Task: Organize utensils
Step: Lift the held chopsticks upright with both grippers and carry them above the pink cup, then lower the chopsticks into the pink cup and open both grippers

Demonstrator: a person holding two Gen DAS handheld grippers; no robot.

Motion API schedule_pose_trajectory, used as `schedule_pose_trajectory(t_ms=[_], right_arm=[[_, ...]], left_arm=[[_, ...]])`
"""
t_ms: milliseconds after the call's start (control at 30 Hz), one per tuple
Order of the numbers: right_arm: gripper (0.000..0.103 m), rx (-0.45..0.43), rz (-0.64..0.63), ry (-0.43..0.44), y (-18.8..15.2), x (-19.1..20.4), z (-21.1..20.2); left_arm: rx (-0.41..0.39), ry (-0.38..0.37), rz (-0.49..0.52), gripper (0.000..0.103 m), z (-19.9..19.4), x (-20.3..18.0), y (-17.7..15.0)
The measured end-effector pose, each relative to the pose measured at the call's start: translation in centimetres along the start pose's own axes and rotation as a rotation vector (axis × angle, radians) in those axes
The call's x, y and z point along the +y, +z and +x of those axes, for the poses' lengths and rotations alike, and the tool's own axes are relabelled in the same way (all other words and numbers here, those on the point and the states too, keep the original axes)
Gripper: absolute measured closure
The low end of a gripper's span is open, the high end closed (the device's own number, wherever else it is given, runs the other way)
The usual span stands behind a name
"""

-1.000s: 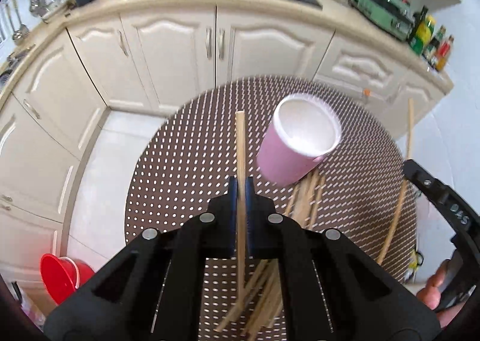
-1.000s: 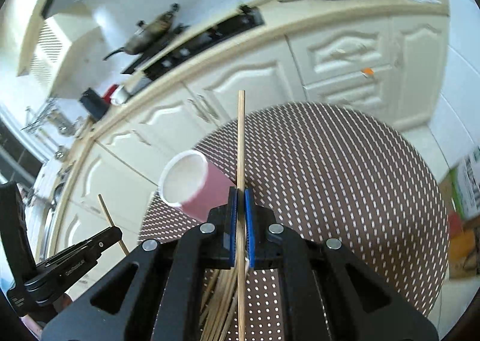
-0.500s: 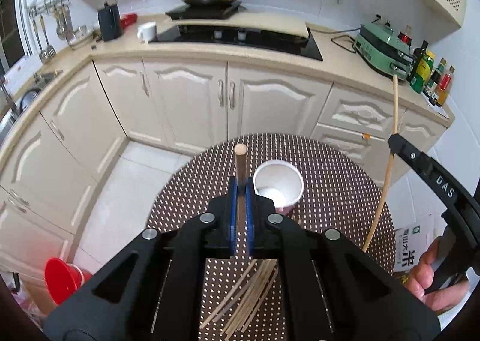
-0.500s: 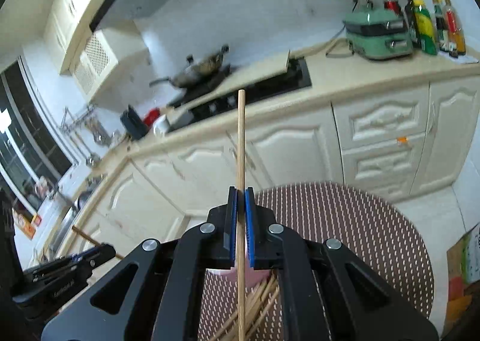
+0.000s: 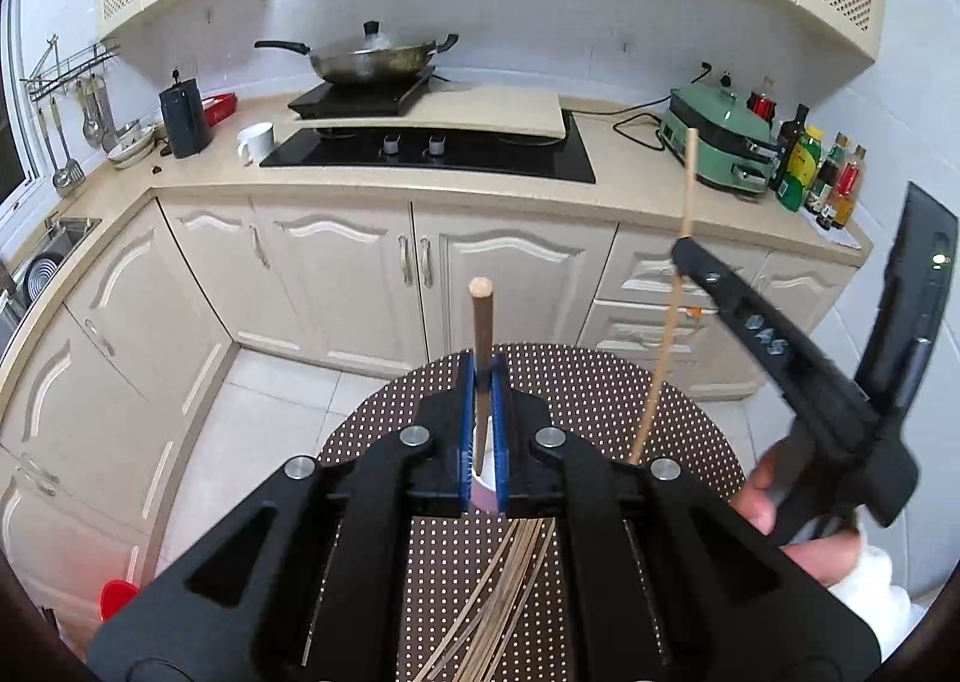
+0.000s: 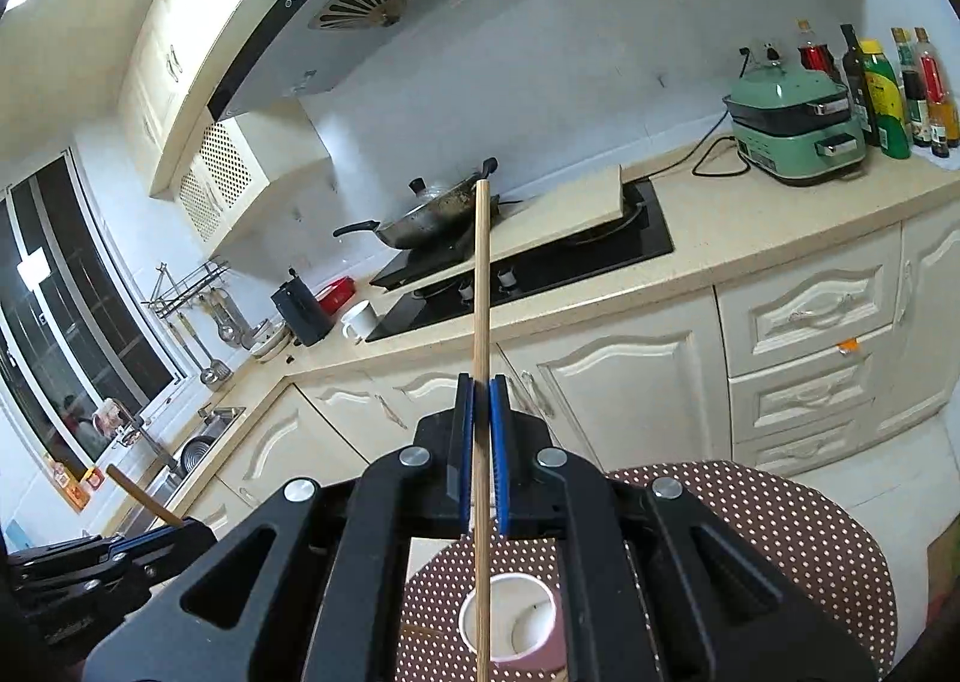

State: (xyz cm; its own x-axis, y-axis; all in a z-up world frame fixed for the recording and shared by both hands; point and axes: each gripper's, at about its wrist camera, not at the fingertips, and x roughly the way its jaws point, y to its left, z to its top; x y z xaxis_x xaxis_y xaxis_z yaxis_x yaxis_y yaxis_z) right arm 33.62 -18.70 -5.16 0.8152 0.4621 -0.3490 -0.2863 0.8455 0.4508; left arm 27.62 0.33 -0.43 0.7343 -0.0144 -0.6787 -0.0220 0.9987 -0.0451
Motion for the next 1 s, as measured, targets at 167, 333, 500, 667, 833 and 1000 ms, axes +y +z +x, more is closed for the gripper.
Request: schedule_pose_trajectory(t_ms=[167,333,500,667,833,1000], right_arm=[[0.099,-0.02,-0.038,-0.011,-1.0,0.6,2.2],[0.099,-0.01,-0.046,-0.005,-2.9,-0.2,4.3],[0.099,0.019,-0.039,0.001,-4.8,-1.5,6.6],[0.099,0.055,-0.057,0.017,-7.2,-2.5,7.9],[0.098,0.102,-0.074,0.038,-9.2,-2.9,8.2],[0.098,0.14,-0.094,0.048,-10.7,-2.9,7.7]], left_arm=[[0.009,-0.011,0.006,0.097,1.4,-0.1,0.3],[0.03,-0.034,-0.008,0.097,4.1,0.4,-0.5],[0.047,-0.047,-0.013,0.097,6.9,0.8,-1.6],[0.076,-0.062,-0.008,0.097,9.9,0.9,-2.7],[0.089,-0.091,-0.014,0.097,12.6,1.4,-3.9],[0.075,-0.122,-0.009,0.097,14.4,1.5,-4.9]])
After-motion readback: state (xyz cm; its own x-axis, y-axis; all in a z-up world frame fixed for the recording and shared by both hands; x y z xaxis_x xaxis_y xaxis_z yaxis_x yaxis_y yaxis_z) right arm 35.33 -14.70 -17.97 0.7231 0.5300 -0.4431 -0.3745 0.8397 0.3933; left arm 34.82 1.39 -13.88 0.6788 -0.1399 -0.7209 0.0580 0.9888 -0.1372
